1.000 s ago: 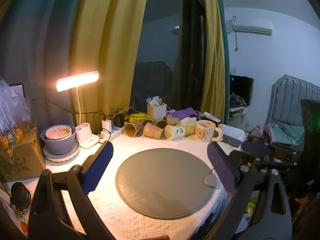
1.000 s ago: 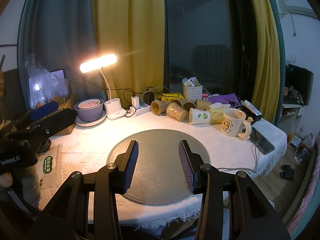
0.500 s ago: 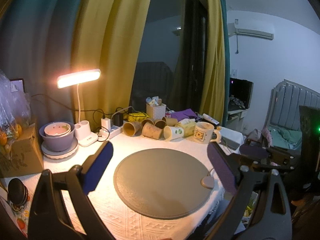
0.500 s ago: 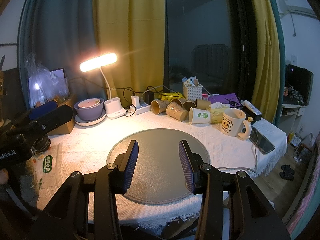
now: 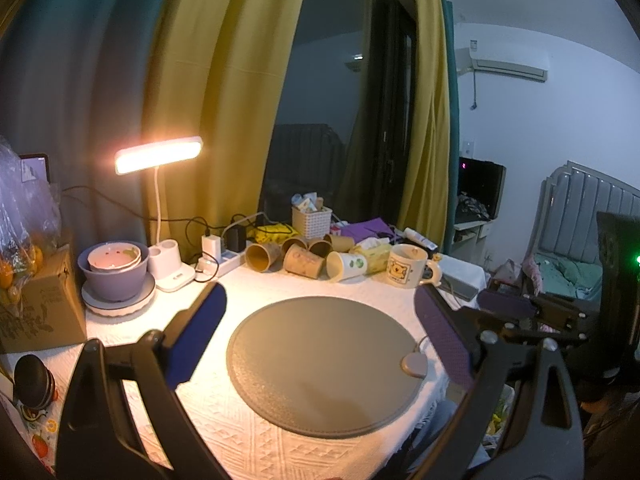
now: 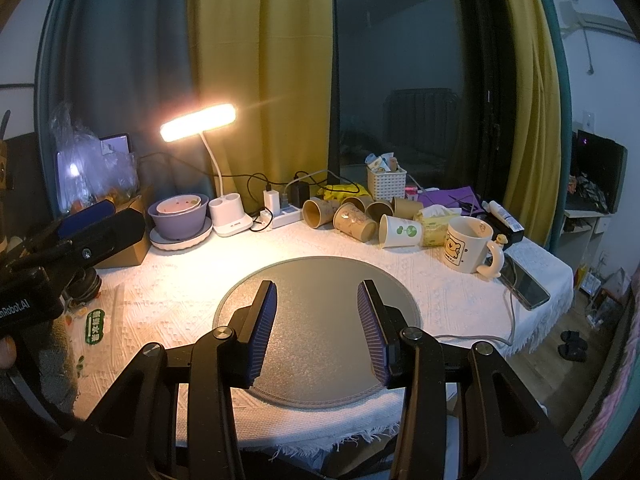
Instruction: Flip cup upright
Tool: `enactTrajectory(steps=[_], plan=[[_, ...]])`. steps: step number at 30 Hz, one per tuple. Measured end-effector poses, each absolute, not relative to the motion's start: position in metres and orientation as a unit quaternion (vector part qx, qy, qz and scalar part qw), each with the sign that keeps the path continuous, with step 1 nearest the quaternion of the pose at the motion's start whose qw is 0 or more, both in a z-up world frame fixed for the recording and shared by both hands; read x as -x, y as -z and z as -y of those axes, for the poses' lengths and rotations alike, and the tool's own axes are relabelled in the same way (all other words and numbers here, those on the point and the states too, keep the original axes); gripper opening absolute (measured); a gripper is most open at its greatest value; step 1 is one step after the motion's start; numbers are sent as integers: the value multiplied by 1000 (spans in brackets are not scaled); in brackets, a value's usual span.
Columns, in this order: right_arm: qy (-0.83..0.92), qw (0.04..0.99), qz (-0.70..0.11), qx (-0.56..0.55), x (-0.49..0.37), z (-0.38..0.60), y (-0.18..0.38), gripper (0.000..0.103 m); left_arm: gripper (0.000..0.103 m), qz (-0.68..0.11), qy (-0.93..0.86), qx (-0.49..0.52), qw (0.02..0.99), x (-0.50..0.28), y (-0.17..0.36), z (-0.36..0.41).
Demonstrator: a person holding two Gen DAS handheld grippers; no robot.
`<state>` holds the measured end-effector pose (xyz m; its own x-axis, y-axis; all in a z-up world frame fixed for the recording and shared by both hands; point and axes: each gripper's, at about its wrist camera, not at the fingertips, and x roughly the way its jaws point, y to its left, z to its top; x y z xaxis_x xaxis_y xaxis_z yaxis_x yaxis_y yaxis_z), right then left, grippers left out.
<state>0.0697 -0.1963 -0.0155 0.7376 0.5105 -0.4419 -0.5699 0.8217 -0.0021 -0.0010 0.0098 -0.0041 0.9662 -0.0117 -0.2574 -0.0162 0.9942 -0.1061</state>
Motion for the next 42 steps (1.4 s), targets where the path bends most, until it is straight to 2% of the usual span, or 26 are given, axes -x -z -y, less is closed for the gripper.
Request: enactTrajectory(steps=[10,15,42], plan=[[-290,929,-217,72,-71,196,16,44,96,-128,0,48,991,-1,6,-10],[-291,927,-224,78,-86,196,20,44,96,-122,4,5,992,-17,4,6],[-290,906,-296,90,-309,175,58,44,96,-278,-5,51,959,-246,51,-30]])
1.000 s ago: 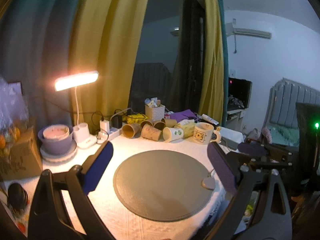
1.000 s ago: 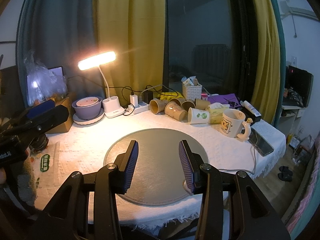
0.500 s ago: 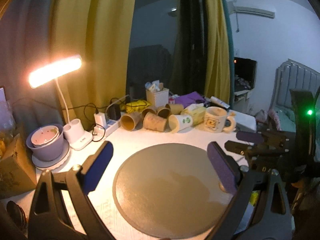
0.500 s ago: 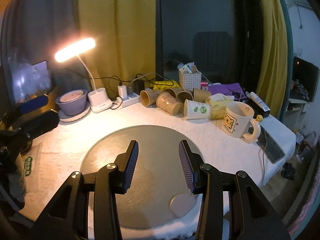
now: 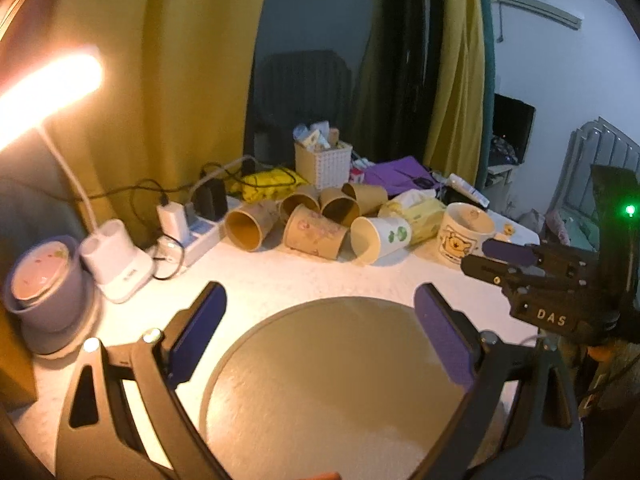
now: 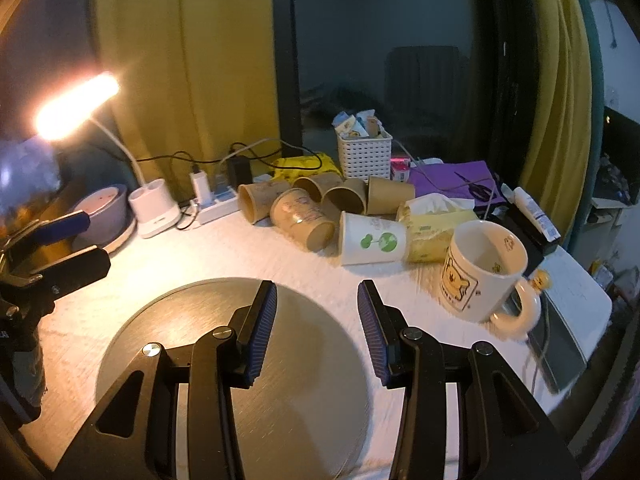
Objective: Flip cup upright
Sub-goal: 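Move the left gripper toward the tipped-over floral paper cup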
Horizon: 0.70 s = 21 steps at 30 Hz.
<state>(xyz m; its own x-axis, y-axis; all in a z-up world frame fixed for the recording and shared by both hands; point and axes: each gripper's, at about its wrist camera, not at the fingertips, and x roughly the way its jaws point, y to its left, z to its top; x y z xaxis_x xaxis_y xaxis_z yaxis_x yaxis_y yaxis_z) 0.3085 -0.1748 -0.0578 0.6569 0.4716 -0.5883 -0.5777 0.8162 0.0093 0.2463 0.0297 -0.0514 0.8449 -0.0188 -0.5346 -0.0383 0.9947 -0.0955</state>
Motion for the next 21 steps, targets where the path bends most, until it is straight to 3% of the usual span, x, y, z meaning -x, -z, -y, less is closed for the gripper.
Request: enactTrajectory(steps=[12,15,21], plan=[[-306,890,-322,101,-403,144,82,45,96,-343,-8,118,932,-359,91,-54],[-311,888,-323,102,-423,133,86,73,96,-356,-7,148,923,-383,101,-59],[-306,891,-316,110,-460,117,89,74,96,-375,-18,219,901,-428,124,-66]])
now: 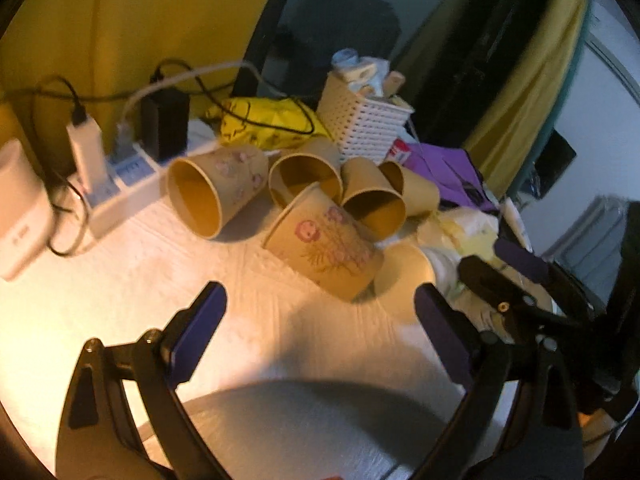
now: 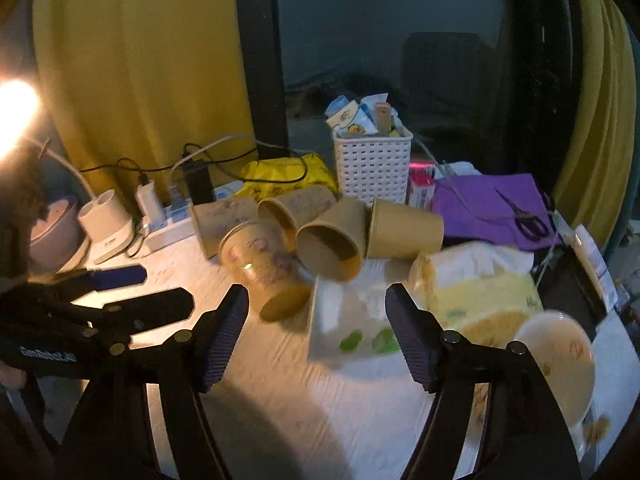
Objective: Flip cup upright
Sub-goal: 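Move the left gripper toward the tipped-over floral paper cup, then close the left gripper on the floral paper cup's body and lift it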
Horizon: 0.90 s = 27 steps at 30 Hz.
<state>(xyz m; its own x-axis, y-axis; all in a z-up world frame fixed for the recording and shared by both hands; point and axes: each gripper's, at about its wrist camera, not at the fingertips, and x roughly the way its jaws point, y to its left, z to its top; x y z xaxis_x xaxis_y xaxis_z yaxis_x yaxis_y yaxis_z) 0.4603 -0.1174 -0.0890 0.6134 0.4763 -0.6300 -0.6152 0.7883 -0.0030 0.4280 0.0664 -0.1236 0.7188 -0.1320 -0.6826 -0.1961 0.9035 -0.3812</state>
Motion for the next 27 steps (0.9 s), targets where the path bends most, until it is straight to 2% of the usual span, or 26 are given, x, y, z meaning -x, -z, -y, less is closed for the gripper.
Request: enactTrajectory(steps=[15,21,27], plan=[[-243,922,-280,115,-514,156,65,74,95,-404,-37,286,868,-490,163,-60],[-233,926,-281,101,-513,172,60,74,67,-426,-22,310,850,-499,178,-63],[-236,924,-287,95,-502,171,55,74,65,-417,-27,291,860,-482,169,-69]])
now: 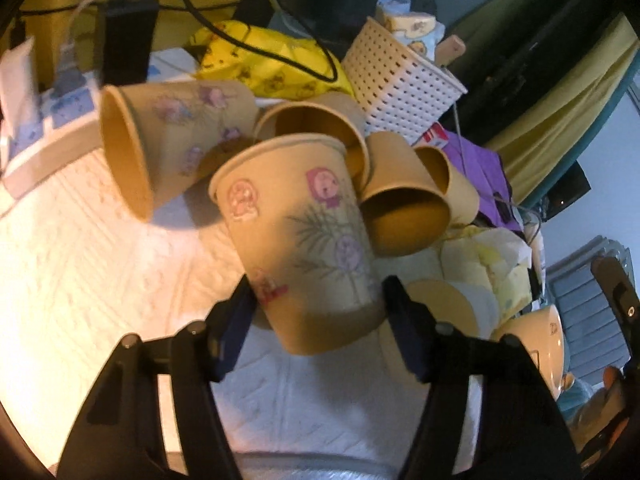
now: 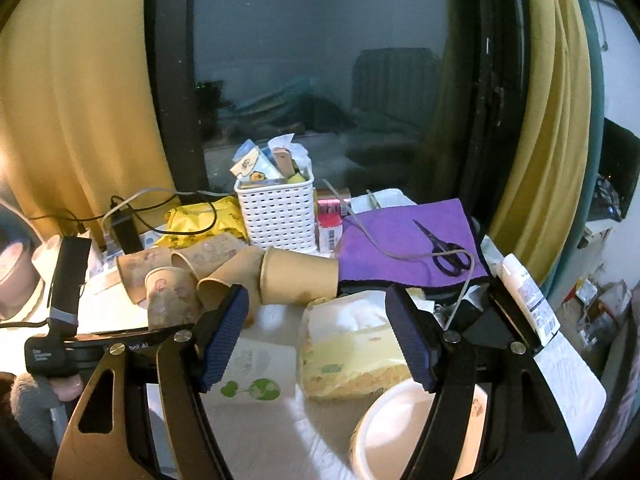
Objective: Flip cup upright
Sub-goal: 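Close the left gripper on the floral paper cup's body and lift it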
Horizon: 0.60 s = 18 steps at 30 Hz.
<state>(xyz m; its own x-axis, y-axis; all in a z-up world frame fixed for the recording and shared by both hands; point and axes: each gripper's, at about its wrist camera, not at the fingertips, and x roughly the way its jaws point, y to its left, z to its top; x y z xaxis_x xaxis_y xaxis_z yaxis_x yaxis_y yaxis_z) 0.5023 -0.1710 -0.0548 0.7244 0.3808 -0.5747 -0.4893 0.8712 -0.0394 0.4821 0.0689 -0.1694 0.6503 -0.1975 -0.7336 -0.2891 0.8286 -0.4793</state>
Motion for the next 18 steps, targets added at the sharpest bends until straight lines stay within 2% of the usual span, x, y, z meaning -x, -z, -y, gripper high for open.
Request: enactTrajectory(steps=[9,18], plan=[[-291,904,-301,86,-458,145,50,74,65,-370,-21,180,911,-395,124,-63],[-361,868,-337,53,-386,120,50,74,65,-337,2,75,938,-295,103,-35]])
